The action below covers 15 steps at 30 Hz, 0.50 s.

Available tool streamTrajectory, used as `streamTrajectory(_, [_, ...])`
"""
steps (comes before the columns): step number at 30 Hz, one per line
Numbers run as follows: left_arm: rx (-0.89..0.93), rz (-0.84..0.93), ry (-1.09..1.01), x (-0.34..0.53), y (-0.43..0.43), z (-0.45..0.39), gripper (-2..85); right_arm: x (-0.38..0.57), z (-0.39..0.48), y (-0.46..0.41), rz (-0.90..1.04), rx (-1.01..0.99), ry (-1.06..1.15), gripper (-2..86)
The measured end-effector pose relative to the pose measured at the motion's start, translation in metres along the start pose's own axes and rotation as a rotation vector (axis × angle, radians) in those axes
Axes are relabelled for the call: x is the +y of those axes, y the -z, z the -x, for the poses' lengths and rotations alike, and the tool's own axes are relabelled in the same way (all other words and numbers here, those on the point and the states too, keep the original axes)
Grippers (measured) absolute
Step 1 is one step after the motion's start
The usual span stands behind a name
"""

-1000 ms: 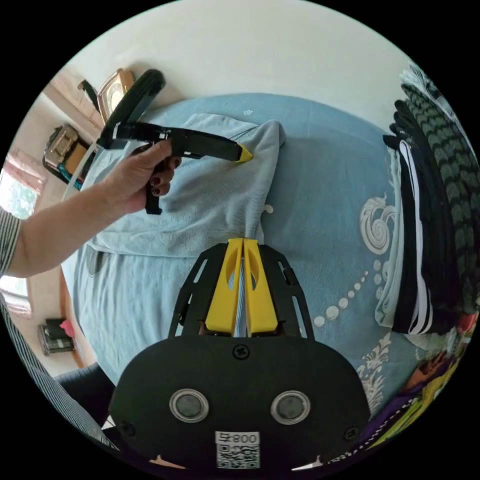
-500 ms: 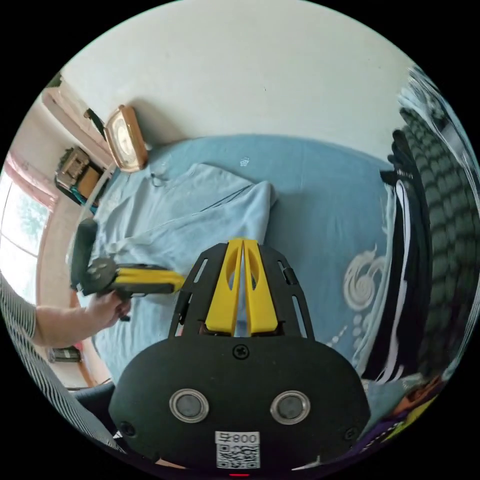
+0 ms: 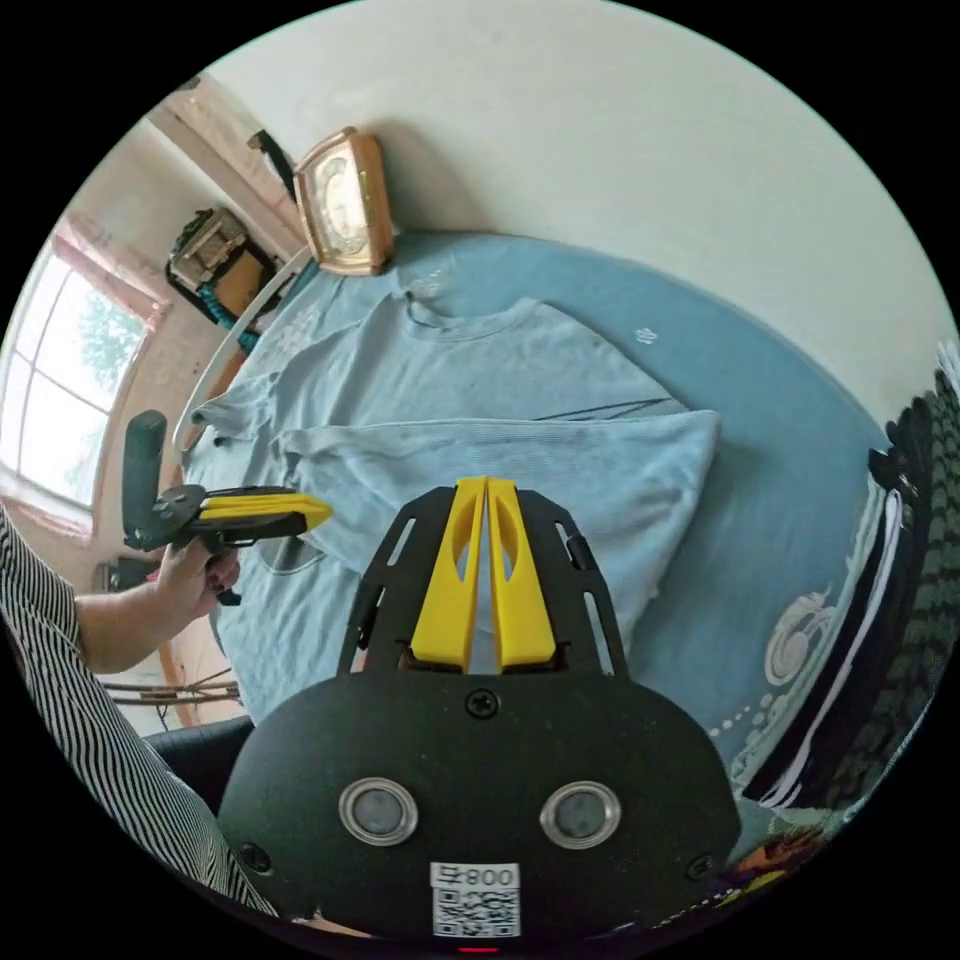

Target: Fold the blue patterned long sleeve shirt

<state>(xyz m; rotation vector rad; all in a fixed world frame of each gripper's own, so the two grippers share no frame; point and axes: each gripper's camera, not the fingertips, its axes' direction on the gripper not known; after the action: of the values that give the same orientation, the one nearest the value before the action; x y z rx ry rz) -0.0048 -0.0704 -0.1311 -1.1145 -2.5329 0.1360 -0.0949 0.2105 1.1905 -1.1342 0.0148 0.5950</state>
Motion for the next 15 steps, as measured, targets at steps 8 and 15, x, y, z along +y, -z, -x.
streamTrajectory(8, [0.036, -0.023, 0.283, 0.111, 0.023, 0.136, 0.3, -0.104, 0.217, -0.074, 0.153, -0.296, 0.366, 0.1])
streamTrajectory(15, [0.092, -0.144, 0.382, 0.196, 0.055, 0.210, 0.9, -0.169, 0.313, -0.133, 0.283, -0.169, 0.439, 0.1])
